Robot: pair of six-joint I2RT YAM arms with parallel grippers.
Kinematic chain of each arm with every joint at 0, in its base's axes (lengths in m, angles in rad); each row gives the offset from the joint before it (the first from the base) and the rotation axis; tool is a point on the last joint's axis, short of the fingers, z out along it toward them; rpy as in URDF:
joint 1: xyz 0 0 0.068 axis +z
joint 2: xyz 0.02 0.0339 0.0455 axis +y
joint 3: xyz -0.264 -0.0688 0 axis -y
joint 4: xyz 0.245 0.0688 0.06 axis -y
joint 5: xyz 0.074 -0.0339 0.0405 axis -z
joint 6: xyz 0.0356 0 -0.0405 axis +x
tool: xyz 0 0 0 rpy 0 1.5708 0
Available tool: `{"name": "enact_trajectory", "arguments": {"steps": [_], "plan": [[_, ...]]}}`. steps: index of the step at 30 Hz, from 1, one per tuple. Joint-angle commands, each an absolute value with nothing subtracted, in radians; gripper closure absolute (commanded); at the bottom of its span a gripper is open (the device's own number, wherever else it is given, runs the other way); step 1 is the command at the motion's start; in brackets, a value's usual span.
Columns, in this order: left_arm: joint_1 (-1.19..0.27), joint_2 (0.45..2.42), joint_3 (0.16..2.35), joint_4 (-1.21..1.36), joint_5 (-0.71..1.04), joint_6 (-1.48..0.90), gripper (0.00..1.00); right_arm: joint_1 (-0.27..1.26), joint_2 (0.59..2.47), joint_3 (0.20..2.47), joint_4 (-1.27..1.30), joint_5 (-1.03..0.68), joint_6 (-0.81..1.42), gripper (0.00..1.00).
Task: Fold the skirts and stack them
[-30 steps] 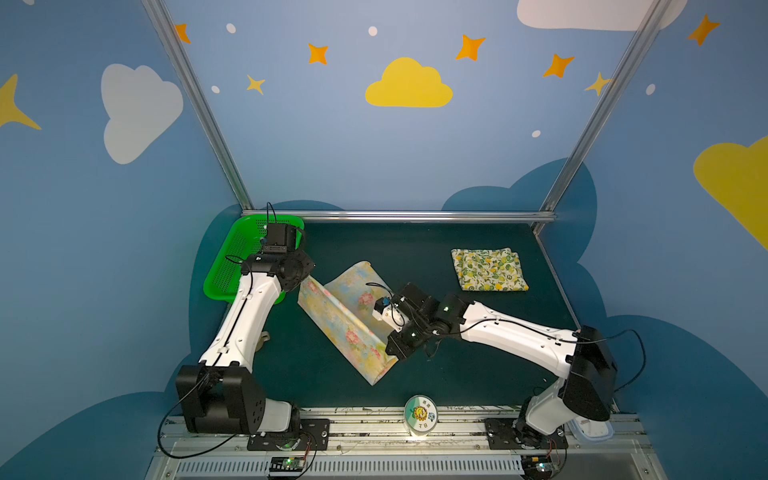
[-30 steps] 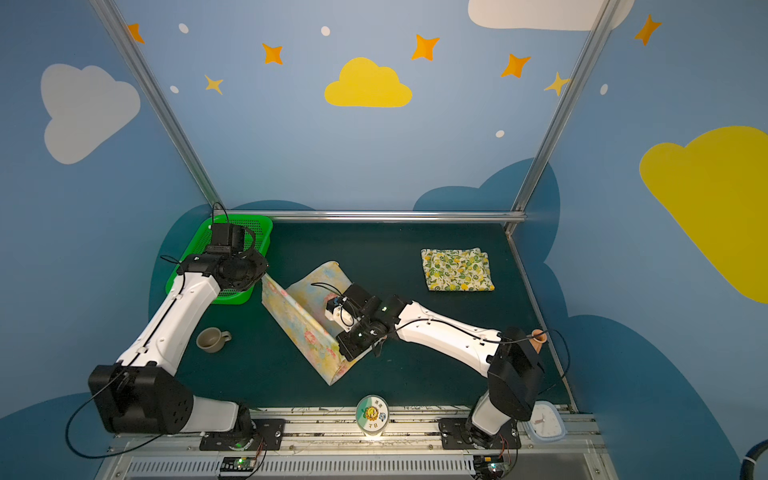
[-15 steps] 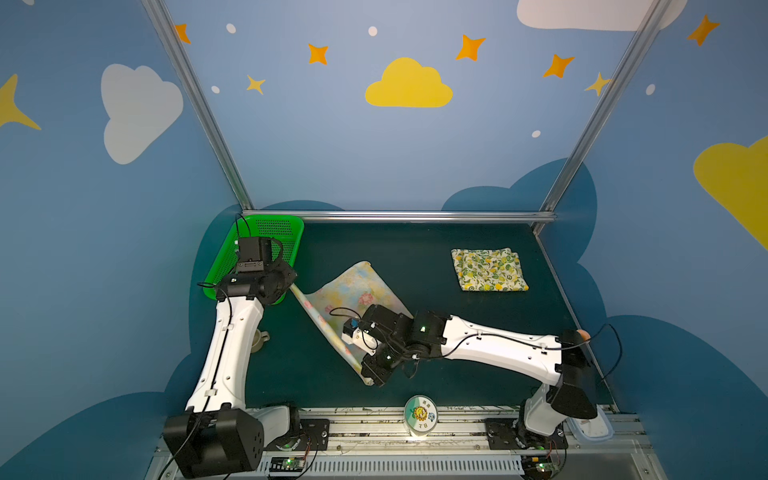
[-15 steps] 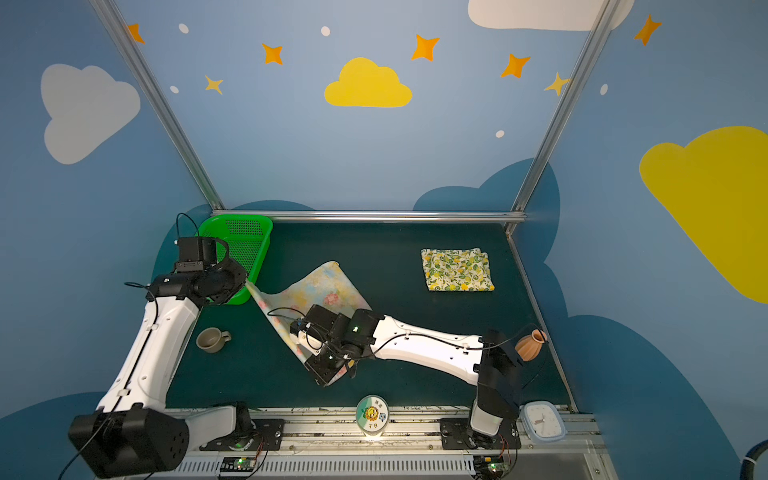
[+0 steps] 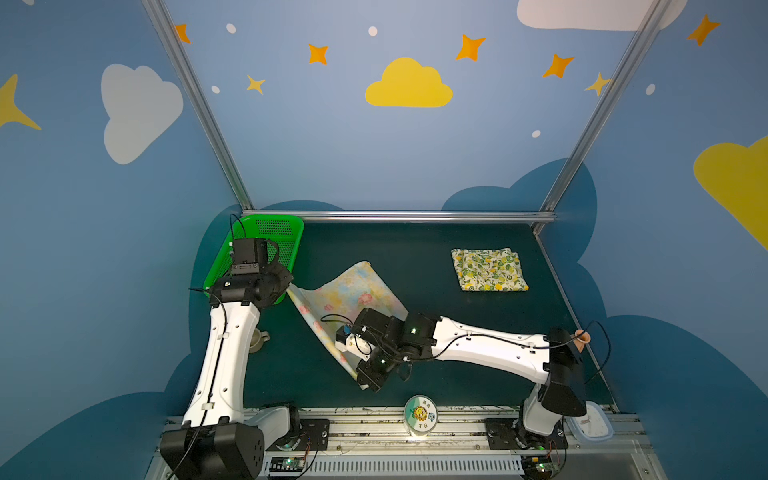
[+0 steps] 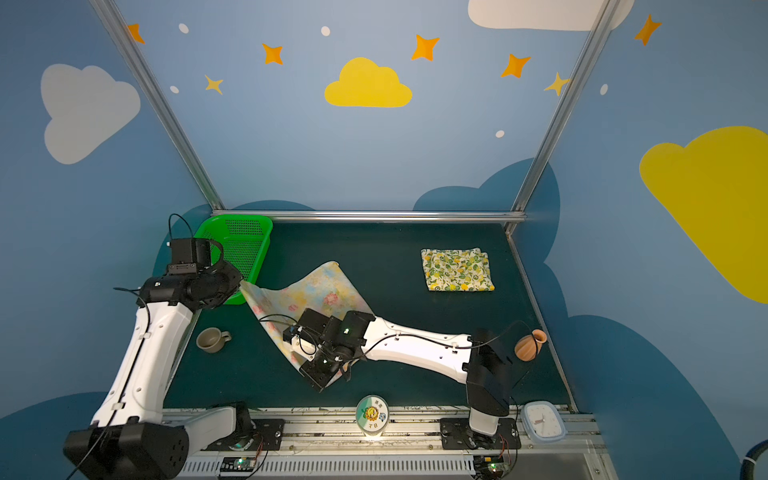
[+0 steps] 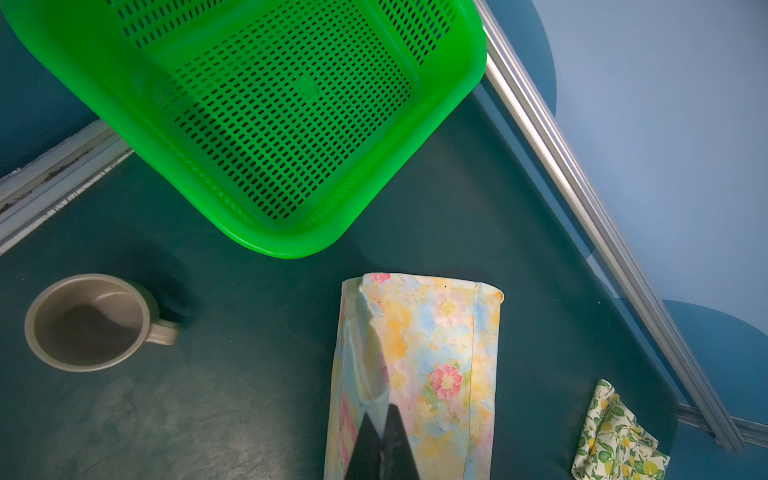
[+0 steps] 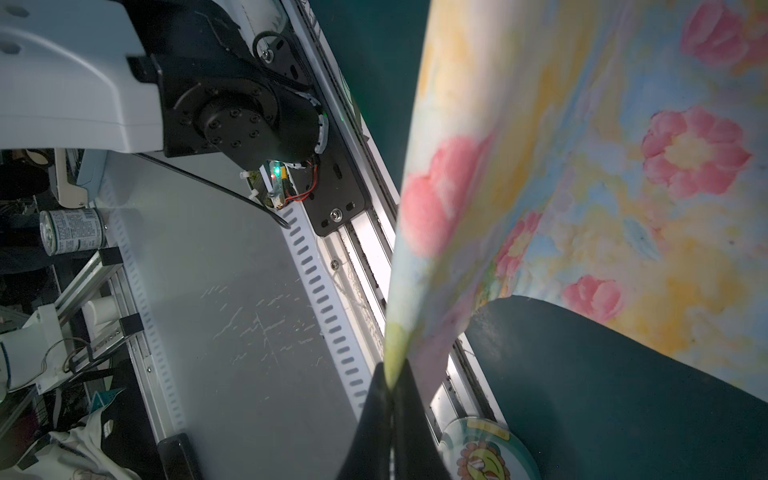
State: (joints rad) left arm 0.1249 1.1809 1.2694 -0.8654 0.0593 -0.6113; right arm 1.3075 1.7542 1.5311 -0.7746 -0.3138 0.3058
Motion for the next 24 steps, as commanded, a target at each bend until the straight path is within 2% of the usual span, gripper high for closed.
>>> {"name": "enact_trajectory", "arguments": {"steps": [1,13,24], "plan": [[0.135,1.179,1.295,-0.902,0.015,-0.592,0.96,1.32,1.77,1.562,-0.791,-0.349,0.279,1.0],[0.128,1.214,1.294,-0.847,0.062,-0.625,0.96,1.295,1.742,1.51,-0.747,-0.371,0.3,1.0],[-0.021,1.41,1.38,-0.744,-0.022,-0.688,0.96,1.116,1.652,1.353,-0.683,-0.441,0.314,1.0]]}}
